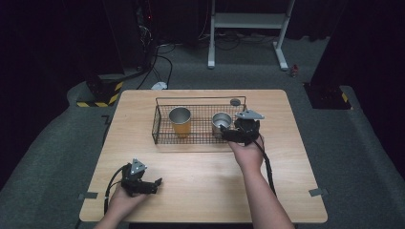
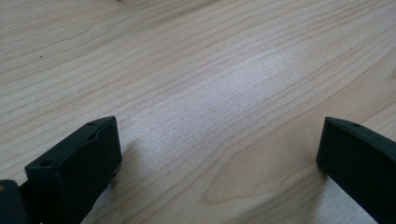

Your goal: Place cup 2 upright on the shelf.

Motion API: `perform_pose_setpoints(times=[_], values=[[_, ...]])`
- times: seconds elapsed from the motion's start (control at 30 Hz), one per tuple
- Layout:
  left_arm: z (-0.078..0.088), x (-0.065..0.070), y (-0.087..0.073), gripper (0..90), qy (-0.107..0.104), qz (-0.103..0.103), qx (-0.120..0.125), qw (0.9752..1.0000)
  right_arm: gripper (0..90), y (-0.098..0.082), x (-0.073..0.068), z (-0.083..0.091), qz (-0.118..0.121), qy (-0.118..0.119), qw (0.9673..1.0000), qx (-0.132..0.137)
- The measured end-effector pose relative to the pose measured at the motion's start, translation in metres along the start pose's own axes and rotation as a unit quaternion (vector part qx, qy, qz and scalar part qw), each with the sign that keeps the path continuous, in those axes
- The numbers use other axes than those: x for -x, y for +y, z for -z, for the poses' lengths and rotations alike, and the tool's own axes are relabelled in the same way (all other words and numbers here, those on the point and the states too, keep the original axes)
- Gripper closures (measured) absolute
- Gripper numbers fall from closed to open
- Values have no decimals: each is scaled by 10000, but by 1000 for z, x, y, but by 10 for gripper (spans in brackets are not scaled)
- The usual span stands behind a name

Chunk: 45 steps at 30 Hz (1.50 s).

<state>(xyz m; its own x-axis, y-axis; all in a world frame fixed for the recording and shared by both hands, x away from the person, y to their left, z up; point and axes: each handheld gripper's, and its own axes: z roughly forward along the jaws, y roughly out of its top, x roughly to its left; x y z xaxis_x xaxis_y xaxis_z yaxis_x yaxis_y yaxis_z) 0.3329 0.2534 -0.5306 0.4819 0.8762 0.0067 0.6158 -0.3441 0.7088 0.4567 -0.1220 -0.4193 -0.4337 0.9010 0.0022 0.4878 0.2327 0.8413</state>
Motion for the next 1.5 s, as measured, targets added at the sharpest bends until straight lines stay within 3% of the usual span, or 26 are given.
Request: perform_pose_setpoints(times=[0.47,0.7,0.97,1.23,1.5], values=[[0,0,1,1,5,19,-11,10000,100,-31,8,28,94,14,9999,79],[0,0,0,2,6,16,-7,10000,100,-48,14,43,3,1,9998,201],[0,0,0,2,6,13,-7,10000,100,-70,23,56,6,-65,9999,154],[0,0,0,2,2,14,-6,10000,100,-99,40,62,-160,-149,9997,-136],[-1,0,1,1,2,14,-5,10000,102,-132,57,61,-339,-296,9972,-590]])
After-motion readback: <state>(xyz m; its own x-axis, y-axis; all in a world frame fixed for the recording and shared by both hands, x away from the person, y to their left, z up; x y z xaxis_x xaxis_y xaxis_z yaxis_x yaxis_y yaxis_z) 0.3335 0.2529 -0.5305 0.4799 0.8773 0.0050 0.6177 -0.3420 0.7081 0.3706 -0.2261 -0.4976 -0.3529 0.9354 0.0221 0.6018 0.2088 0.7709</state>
